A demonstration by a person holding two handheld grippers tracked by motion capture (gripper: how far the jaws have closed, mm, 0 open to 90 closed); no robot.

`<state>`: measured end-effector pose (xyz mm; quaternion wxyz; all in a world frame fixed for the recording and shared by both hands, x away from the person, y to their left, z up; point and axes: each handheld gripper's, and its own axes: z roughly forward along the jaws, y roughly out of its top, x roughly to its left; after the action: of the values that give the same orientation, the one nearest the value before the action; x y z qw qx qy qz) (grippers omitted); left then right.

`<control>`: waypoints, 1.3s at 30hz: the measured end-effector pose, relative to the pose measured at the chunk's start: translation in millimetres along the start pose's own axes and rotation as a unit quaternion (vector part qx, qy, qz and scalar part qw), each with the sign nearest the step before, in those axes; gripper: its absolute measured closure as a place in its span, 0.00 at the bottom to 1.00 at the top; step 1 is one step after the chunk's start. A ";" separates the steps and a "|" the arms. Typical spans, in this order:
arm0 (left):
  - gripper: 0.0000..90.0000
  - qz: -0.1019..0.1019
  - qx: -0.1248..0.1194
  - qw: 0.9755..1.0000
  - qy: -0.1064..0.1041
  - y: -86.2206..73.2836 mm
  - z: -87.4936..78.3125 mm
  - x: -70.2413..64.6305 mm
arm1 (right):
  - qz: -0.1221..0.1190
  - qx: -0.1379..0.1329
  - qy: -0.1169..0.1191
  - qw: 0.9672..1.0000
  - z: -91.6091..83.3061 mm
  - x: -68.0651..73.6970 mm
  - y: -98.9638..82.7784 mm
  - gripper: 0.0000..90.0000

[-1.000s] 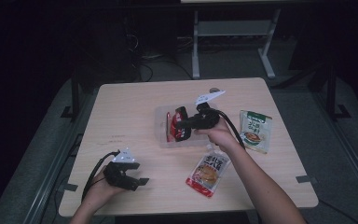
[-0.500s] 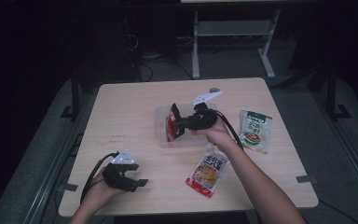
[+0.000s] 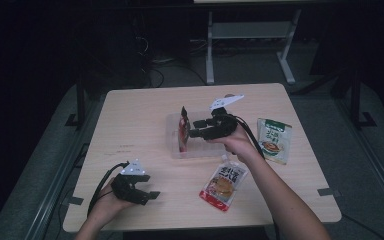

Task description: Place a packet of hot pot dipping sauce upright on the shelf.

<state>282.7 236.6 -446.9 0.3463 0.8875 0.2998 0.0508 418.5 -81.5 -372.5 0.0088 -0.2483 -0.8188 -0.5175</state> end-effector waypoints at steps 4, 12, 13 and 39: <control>0.30 0.003 -0.001 1.000 -0.003 2.9 2.0 0.5 | -0.004 0.000 -0.004 1.000 -6.8 6.3 0.5 0.49; 0.30 0.020 0.002 1.000 -0.011 9.7 6.4 2.0 | -0.023 0.013 0.020 0.999 -16.0 16.6 -10.4 0.88; 0.30 0.025 0.005 1.000 -0.011 10.6 6.5 2.3 | -0.028 0.017 0.026 0.999 -15.7 17.5 -12.2 0.93; 0.30 0.021 0.002 1.000 -0.012 9.5 7.0 1.3 | -0.037 0.019 0.019 0.999 -3.1 14.9 -16.5 0.93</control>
<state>290.6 227.7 -446.2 0.3467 0.8949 0.2771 0.0470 397.9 -83.8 -380.9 0.0105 -0.2079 -0.8369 -0.5062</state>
